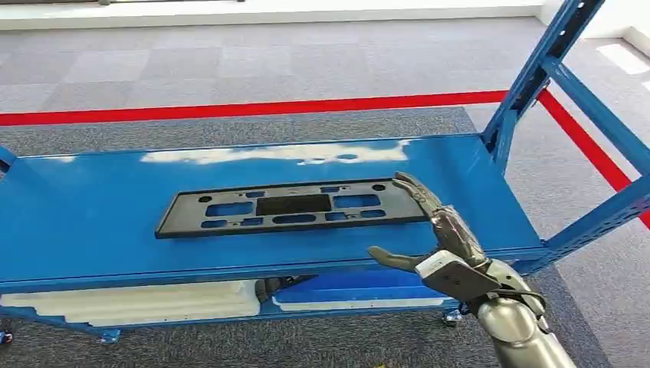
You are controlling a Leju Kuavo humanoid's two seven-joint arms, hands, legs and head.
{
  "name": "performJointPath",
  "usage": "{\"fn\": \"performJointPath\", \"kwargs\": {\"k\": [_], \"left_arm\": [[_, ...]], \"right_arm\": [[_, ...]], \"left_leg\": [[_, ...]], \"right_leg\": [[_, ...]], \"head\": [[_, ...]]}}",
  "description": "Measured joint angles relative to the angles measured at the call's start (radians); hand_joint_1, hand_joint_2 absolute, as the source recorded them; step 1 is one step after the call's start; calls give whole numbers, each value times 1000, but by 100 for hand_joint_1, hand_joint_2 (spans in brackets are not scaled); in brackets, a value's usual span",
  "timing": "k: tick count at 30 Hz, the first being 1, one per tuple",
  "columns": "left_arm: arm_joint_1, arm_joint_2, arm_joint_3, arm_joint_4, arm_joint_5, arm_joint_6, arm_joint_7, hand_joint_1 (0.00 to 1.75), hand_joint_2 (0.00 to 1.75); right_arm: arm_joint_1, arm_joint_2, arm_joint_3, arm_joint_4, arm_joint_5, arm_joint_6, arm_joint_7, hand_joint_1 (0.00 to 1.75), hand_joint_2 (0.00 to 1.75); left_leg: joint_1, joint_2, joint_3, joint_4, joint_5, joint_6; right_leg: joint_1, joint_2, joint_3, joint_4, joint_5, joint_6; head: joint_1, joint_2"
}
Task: Take the parts from the cabinet and place them on the table.
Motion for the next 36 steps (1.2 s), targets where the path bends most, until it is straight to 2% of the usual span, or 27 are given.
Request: {"fn": "performJointPath", "kwargs": {"k": [36], "left_arm": [[0, 0, 0, 0, 0, 0, 0, 0, 0]], "right_arm": [[0, -2, 4, 0, 0, 0, 0, 0, 175]], "left_leg": [[0, 0, 0, 0, 0, 0]], "right_leg": [[0, 0, 0, 0, 0, 0]], "head": [[0, 0]]}}
